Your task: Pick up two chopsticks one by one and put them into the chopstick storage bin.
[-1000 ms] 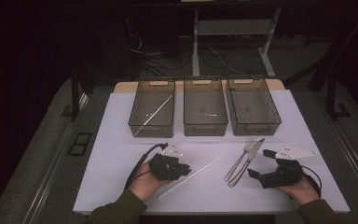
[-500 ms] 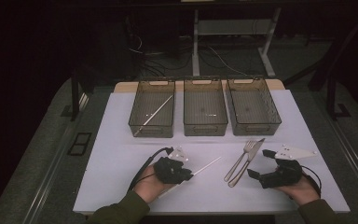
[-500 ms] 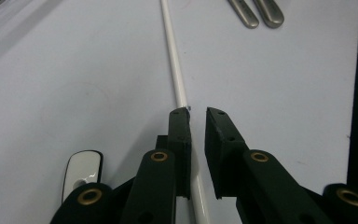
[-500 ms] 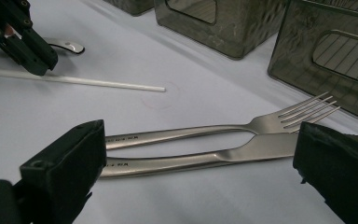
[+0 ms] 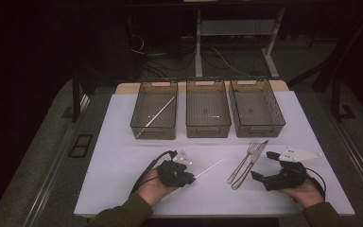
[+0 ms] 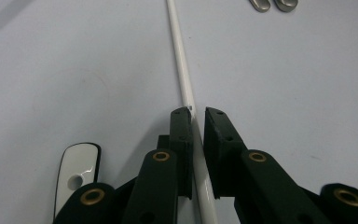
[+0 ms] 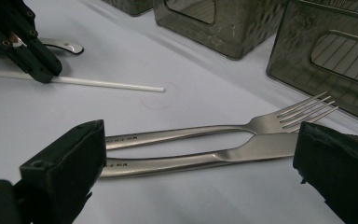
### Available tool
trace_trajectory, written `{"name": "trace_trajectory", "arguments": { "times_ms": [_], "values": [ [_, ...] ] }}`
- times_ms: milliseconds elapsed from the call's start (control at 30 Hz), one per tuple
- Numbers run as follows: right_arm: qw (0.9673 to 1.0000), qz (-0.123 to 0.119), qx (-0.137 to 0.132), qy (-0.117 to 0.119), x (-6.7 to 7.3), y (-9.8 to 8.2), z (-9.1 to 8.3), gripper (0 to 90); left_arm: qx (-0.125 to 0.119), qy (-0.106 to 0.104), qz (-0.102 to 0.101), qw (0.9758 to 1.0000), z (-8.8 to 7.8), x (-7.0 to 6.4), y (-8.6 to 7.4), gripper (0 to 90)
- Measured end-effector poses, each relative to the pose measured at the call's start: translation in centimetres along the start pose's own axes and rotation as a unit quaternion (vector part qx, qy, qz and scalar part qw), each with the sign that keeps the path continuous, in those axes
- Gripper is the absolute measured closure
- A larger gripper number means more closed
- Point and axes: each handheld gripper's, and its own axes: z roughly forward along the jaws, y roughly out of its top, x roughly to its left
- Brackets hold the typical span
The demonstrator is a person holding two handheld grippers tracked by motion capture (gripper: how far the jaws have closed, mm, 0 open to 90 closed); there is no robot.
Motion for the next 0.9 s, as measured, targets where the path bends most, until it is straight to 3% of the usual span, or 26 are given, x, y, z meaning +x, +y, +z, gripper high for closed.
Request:
{"name": "trace_trajectory", "arguments": {
  "times_ms": [267,367,533,733,900],
  "values": [
    [1.0000,0.000,0.000,-0.001,0.02,0.00,0.02,2.5,0.008,0.002,-0.004,1.0000,-0.02,0.08,0.18,82.8],
    [1.0000,0.001,0.000,0.000,0.02,0.01,0.03,2.5,0.014,0.001,-0.017,0.9998,-0.04,0.14,0.31,83.7],
    [1.0000,0.000,0.000,0.000,0.00,0.02,-0.01,2.5,0.017,0.006,-0.008,0.9998,-0.03,-0.03,0.47,84.1],
    [1.0000,0.001,-0.001,0.001,0.01,0.02,-0.04,2.5,0.004,-0.012,-0.022,0.9997,-0.27,0.03,0.56,84.1],
    [1.0000,0.000,0.000,0.001,0.01,0.02,-0.01,2.5,-0.007,-0.011,-0.019,0.9997,-0.93,0.17,0.73,84.1]
  ]
}}
